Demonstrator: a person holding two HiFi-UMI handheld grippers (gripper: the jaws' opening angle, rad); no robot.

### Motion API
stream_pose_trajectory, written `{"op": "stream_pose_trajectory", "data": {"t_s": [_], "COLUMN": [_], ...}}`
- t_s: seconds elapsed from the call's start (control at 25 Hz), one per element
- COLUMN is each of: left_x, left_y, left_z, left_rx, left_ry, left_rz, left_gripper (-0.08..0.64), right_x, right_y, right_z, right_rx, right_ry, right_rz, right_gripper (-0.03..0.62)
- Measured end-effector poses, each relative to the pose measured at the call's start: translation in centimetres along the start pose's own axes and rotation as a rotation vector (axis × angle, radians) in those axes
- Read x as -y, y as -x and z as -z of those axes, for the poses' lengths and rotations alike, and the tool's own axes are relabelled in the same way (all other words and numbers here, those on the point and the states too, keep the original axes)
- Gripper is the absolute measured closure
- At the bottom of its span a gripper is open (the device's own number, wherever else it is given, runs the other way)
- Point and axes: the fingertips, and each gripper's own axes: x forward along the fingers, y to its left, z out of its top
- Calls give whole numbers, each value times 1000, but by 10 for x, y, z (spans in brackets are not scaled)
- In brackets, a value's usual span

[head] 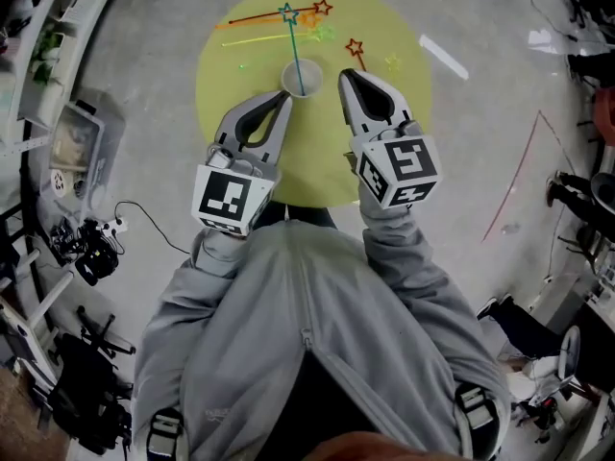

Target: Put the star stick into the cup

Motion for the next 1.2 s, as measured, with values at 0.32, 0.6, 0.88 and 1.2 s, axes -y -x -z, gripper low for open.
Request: {"op": "stream_pose_trajectory", "data": {"t_s": [0.32,0.6,0.88,1.2], "left_x": [32,55,63,79], "left_y": [40,69,89,87], "left_z": [-55,-87,-106,-88], "left_rx": [68,132,176,143], "left_ry": [-25,-35,-57,-65], "left_rz": [5,-14,-45,-36], "left_gripper": [544,543,544,543], "right_x": [-29,-59,-79,-83], "right_y": [75,123,145,147], "right_z": [-55,-82,-77,-64], "right_rx": [136,236,292,290], "right_ry": [50,57,26,27], "right_rz": [38,30,44,43], "right_gripper": [559,560,560,560]}}
